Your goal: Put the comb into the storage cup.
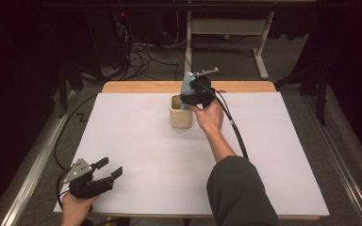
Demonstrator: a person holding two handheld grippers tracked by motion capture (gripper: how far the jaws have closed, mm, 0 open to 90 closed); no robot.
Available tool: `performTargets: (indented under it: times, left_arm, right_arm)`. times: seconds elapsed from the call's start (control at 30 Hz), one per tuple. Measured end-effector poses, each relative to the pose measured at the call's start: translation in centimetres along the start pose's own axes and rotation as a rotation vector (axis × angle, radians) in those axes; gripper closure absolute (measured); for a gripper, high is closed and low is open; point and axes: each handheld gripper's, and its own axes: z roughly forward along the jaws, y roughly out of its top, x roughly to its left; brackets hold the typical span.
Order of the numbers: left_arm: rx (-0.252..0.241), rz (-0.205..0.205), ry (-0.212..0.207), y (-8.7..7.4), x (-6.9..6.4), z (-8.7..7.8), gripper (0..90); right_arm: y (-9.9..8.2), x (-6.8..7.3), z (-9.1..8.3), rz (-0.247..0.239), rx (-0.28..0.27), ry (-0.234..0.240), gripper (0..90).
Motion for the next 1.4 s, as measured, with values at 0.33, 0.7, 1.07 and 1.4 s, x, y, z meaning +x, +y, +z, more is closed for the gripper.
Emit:
performTargets:
  times: [0.33, 0.7, 1.07, 1.4]
  left_arm:
    - [0.003, -0.001, 0.001, 0.0, 0.0, 0.1, 30.9]
    - [-0.003, 0.002, 0.006, 0.0, 0.0, 0.0, 31.0]
    - [-0.006, -0.002, 0.012, 0.0, 0.1, 0.0, 31.0]
    - [0.001, -0.002, 0.012, 0.0, 0.1, -0.1, 31.0]
  right_arm:
    - [-0.6, -0.5, -0.4, -0.012, -0.013, -0.016, 37.5]
    - [-0.7, -0.6, -1.3, -0.033, -0.024, -0.023, 32.8]
    - [-1.5, -1.6, -2.5, -0.031, -0.079, -0.009, 32.6]
    - [-2.1, -2.2, -4.1, -0.040, -0.114, -0.009, 32.2]
